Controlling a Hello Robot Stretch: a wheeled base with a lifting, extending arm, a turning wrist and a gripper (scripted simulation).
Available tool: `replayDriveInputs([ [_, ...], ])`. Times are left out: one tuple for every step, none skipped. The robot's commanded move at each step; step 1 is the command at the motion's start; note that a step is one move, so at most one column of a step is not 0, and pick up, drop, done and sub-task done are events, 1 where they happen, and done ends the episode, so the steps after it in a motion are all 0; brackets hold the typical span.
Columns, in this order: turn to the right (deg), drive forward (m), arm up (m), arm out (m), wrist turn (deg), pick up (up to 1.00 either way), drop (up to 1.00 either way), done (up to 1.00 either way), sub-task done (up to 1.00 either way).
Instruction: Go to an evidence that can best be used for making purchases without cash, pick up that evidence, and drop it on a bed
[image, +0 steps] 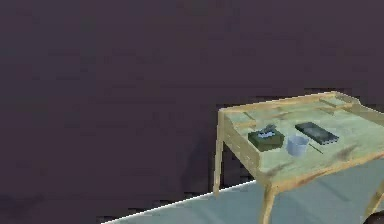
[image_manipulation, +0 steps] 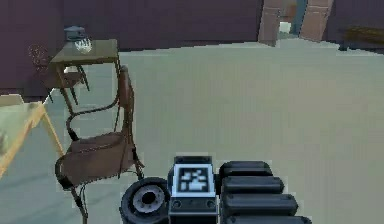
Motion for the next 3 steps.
replayDriveInputs([
  [-45.0, 0.00, 0.00, 0.00, 0.0, 0.00, 0.00, 0.00, 0.00],
  [-39.0, 0.00, 0.00, 0.00, 0.0, 0.00, 0.00, 0.00, 0.00],
  [45.0, 0.00, 0.00, 0.00, 0.0, 0.00, 0.00, 0.00, 0.00],
])
